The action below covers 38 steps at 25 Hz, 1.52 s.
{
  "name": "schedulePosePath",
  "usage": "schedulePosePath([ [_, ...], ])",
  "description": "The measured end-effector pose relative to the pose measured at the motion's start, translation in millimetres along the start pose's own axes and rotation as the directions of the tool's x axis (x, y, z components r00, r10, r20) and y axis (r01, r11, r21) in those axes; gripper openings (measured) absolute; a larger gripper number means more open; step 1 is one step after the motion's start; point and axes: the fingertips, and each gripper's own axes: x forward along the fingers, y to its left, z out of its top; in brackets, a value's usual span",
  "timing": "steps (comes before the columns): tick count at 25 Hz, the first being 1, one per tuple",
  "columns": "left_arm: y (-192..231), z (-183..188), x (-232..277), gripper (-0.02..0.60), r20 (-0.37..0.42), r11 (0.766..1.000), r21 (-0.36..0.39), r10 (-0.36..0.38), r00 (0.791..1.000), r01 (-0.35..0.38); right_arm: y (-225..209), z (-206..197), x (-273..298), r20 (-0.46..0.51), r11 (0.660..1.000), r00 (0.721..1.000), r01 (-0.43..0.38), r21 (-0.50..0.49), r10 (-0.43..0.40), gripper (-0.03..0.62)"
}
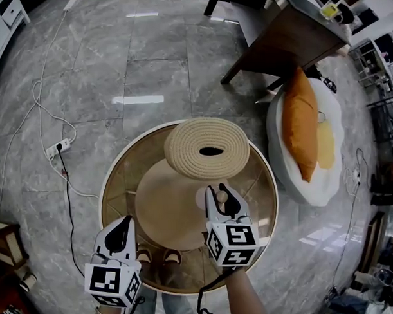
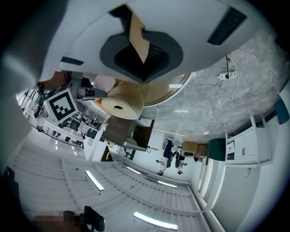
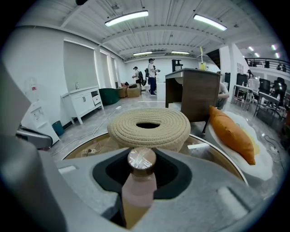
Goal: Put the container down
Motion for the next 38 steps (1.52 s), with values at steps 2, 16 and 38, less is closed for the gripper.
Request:
schedulePosePath([
  [2, 0, -1, 1, -0.003, -0.002, 1.0, -0.002, 0.001, 1.0, -0.001, 0, 0, 2, -0.003, 1.0, 1.0, -0.003, 0.0, 0.003, 0.124],
  [16, 0, -3, 6, -0.003, -0.009, 1.0, -0.017, 0.001, 1.0, -0.001, 1, -3, 13, -0.024, 1.0, 1.0, -0.017, -0.01, 0.016, 0.124],
  [38, -6, -3, 10, -0.005, -0.009, 1.0, -0.027, 0.0, 1.0, -0.001, 4, -12, 11, -0.003, 1.0, 1.0, -0.001, -0.025, 0.001, 0.124],
])
